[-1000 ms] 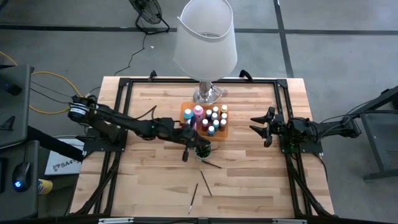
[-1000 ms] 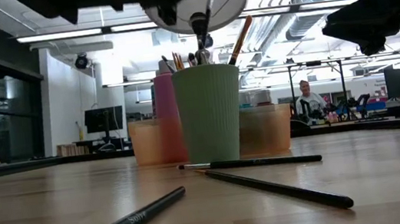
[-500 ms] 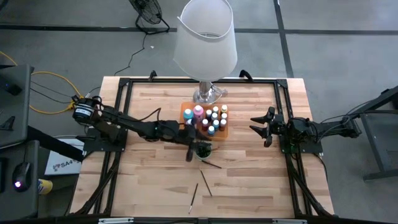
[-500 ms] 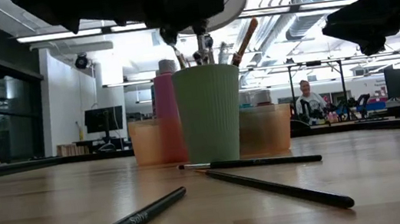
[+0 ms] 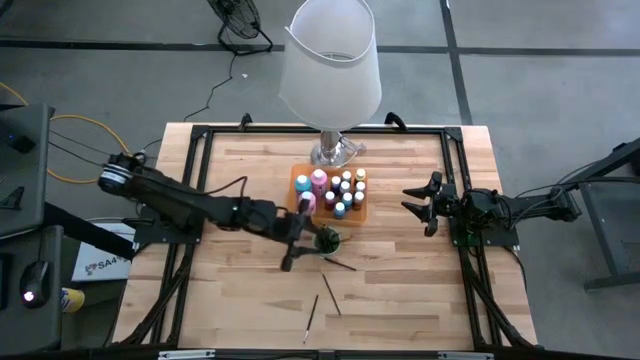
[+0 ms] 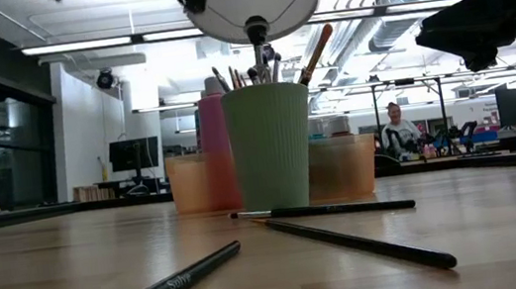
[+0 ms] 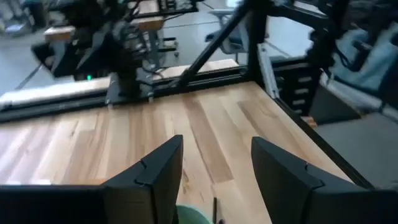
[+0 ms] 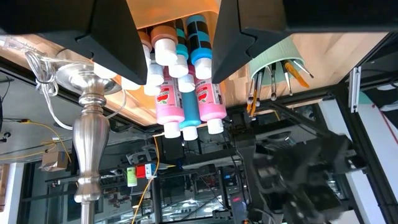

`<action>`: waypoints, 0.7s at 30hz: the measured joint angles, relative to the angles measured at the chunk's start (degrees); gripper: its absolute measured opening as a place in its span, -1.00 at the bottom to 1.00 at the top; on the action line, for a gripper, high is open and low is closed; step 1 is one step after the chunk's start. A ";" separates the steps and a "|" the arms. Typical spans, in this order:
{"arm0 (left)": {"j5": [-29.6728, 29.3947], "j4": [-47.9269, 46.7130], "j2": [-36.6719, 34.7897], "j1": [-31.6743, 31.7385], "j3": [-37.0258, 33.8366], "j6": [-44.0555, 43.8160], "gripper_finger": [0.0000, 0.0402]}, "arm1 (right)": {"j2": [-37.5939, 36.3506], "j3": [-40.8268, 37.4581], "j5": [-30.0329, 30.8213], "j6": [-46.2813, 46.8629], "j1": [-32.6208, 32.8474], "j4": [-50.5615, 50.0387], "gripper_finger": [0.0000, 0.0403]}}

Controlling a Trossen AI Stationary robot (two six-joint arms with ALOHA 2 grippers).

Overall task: Pick & Place Paint Supplies
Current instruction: Put the gray paintbrushes into the green cup

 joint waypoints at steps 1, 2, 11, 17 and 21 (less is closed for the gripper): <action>0.36 -1.81 -0.94 -0.50 0.59 1.17 -0.07 | -0.02 0.00 -0.01 0.00 -0.02 0.00 -0.14; 1.44 -4.36 -2.05 -0.93 1.25 2.20 -0.07 | -0.02 0.00 -0.02 0.00 0.00 0.00 -0.14; 12.30 -33.43 -4.61 -8.14 11.41 20.53 -0.07 | 0.00 0.00 -0.02 -0.02 0.00 0.00 -0.14; 15.20 -36.32 -0.70 -14.42 13.18 31.28 -0.07 | -0.02 0.00 0.00 0.00 -0.02 0.04 -0.14; 15.41 -36.13 2.50 -17.29 13.16 33.90 -0.07 | 0.00 0.02 -0.01 0.00 -0.01 0.01 -0.14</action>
